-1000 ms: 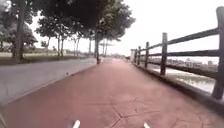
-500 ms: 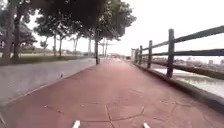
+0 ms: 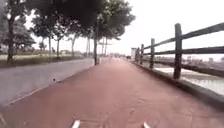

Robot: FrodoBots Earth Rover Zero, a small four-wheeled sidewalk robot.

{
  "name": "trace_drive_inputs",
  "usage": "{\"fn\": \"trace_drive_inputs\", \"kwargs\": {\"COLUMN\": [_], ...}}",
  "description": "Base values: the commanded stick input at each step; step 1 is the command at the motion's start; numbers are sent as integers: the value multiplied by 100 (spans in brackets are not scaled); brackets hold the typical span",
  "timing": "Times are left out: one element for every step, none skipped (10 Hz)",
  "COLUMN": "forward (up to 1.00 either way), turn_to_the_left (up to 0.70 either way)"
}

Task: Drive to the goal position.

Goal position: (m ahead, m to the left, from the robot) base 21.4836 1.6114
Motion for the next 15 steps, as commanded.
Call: {"fn": "trace_drive_inputs", "kwargs": {"forward": [68, 68, 69, 70, 70, 70, 70, 67, 66, 29, 0, 0, 0, 0, 0], "turn_to_the_left": [0, 0, 0, 0, 0, 0, 0, 0, 0, 0, 0, 0, 0, 0, 0]}}
